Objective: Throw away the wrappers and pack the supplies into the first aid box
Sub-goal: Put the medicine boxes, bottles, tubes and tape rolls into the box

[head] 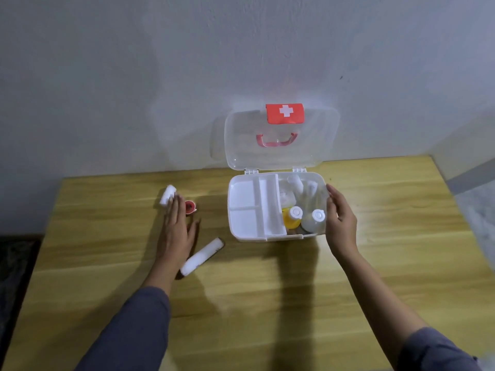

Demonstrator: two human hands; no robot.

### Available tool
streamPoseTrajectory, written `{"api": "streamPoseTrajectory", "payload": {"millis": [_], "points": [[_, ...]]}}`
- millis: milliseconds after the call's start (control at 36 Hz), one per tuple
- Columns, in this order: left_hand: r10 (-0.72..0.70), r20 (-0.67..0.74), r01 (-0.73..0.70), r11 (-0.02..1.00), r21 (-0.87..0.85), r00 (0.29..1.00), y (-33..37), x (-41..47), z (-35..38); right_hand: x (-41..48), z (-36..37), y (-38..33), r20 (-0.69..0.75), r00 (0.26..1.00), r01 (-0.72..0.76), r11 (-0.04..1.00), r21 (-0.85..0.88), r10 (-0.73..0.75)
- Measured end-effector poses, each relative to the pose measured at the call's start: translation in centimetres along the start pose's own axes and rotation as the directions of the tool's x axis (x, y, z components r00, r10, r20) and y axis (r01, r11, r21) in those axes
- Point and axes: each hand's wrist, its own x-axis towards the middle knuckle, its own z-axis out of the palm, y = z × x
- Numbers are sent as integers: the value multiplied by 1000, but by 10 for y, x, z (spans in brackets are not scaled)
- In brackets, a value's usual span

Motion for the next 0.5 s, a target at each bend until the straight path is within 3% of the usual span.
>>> {"api": "streamPoseTrajectory", "payload": {"millis": [222,500], "points": [[126,44,-122,989,-80,991,2,31,8,4,3,4,-21,1000,-5,999,34,5],[-85,-102,55,961,-270,991,26,35,9,3,3,3,-10,1000,-8,999,38,9]]}}
